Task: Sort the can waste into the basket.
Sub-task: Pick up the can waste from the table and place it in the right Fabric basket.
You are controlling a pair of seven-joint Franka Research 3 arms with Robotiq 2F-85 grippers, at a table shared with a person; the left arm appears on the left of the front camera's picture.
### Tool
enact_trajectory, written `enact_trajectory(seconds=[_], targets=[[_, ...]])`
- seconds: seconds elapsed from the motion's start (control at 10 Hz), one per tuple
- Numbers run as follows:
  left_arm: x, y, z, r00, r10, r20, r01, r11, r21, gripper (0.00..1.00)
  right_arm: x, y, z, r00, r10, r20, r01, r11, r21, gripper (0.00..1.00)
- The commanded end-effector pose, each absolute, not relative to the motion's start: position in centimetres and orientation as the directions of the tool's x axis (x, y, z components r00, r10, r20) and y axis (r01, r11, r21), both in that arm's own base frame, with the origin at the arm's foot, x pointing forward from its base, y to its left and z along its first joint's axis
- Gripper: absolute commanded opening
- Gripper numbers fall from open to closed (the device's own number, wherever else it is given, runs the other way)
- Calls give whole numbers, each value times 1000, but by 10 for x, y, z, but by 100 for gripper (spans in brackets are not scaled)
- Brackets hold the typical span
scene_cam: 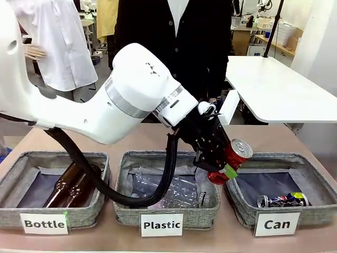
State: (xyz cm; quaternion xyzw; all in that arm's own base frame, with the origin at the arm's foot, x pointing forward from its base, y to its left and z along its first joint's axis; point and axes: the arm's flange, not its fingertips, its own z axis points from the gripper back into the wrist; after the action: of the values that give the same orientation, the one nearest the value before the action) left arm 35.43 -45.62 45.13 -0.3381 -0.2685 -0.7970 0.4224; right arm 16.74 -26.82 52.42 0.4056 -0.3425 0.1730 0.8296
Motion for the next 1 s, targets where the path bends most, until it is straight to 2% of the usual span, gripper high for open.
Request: enact_trajectory(seconds=[0.0,0.1,0.4,0.6,0.9], targets=[[366,-470,466,-342,-555,758,917,-375,139,28,166,-268,530,707,5,707,-560,614,556,100],[375,-503,480,-343,-534,773,911,-389,136,28,166,-268,530,707,5,707,-560,614,556,100],[411,-600,489,-314,-664,679,924,-377,59,28,166,-268,530,707,5,707,-560,614,556,100],[415,-629,467,-306,-732,608,931,-363,32,28,166,-268,530,707,5,707,-560,614,556,100],[418,-651,450,-331,-779,532,938,-335,92,28,166,-268,530,707,5,707,-560,614,556,100]])
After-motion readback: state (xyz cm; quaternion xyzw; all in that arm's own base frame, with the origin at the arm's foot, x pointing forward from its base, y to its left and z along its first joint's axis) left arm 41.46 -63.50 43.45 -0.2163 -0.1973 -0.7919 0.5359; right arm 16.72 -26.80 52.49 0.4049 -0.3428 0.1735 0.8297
